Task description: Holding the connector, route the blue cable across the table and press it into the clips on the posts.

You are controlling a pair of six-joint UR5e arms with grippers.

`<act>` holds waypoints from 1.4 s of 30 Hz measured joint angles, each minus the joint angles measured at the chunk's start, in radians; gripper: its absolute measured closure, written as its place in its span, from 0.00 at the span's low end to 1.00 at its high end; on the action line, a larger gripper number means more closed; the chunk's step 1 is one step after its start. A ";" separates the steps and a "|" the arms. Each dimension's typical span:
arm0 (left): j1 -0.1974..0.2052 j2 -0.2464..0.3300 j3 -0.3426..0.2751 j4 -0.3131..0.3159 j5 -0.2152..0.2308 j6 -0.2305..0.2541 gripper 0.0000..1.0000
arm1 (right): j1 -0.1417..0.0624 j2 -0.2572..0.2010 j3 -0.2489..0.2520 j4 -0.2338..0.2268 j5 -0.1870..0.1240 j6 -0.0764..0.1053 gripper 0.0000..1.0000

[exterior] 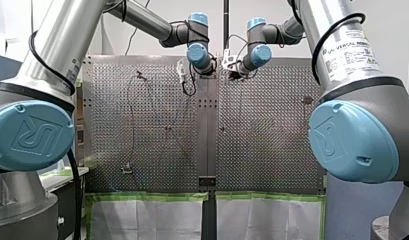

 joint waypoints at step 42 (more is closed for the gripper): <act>0.034 -0.170 0.153 0.021 -0.036 0.016 0.34 | -0.009 0.001 0.000 -0.001 -0.004 0.000 1.00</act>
